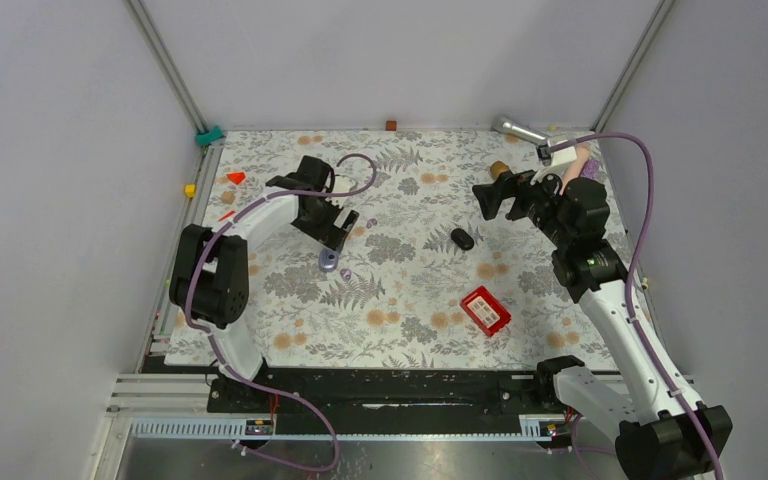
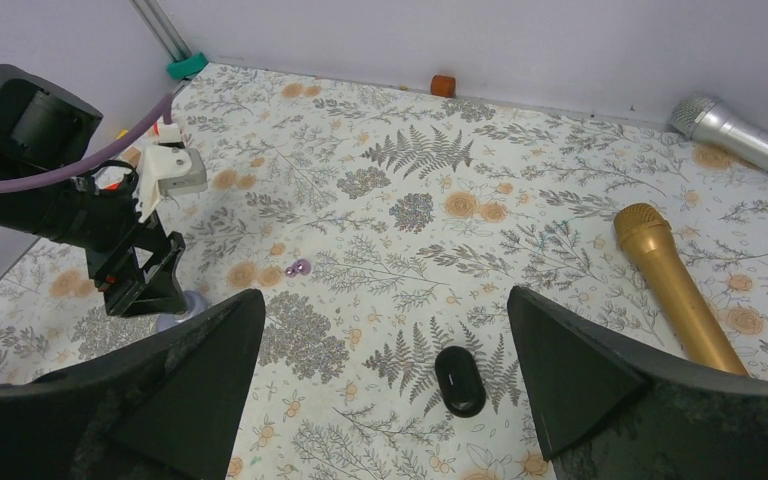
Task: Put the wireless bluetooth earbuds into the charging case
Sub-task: Pick up the charging case from the center of the board.
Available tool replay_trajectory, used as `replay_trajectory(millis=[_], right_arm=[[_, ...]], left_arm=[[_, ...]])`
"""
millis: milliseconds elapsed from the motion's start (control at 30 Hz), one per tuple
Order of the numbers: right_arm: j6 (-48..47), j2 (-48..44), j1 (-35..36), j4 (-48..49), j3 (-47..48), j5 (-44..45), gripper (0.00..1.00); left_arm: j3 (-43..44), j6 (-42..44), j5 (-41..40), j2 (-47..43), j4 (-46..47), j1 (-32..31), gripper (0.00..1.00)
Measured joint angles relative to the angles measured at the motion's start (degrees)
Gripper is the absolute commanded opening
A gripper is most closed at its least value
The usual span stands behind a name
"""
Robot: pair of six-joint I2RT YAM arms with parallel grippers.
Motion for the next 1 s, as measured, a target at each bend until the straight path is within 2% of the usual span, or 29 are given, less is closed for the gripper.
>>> replay_trajectory(millis=[367,1000], right_arm=[[1.01,0.39,-0.02,0.63,-0.02,-1.40,0.99],[1.86,0.44,-0.04,0.83,-0.37,-2.75,0.99]], left_arm=[[-3.93,1.51,-0.96,0.76,0.66,-1.81,0.99],[-6.73,2.56,-12.83,0.74,4.81,-2.86,0.99]])
